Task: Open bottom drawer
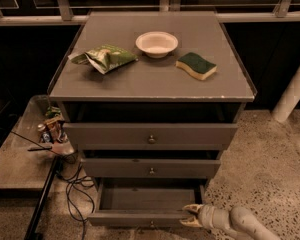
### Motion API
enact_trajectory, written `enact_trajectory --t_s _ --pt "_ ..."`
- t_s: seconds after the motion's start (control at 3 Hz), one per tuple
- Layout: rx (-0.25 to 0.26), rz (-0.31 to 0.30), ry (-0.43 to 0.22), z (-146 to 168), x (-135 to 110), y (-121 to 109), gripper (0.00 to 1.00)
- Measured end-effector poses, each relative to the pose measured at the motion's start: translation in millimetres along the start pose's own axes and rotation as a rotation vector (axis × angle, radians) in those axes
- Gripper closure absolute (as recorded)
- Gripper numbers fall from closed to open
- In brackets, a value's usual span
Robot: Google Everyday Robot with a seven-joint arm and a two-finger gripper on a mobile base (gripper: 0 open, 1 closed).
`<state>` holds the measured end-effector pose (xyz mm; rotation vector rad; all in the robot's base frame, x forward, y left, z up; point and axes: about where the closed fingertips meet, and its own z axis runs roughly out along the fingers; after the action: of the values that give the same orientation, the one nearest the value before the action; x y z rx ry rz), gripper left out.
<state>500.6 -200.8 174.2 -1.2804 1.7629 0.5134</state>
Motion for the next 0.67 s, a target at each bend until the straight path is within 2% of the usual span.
enact_trajectory --t_s 0.67 --pt "0.000 0.000 0.000 0.1 0.0 0.0 0.59"
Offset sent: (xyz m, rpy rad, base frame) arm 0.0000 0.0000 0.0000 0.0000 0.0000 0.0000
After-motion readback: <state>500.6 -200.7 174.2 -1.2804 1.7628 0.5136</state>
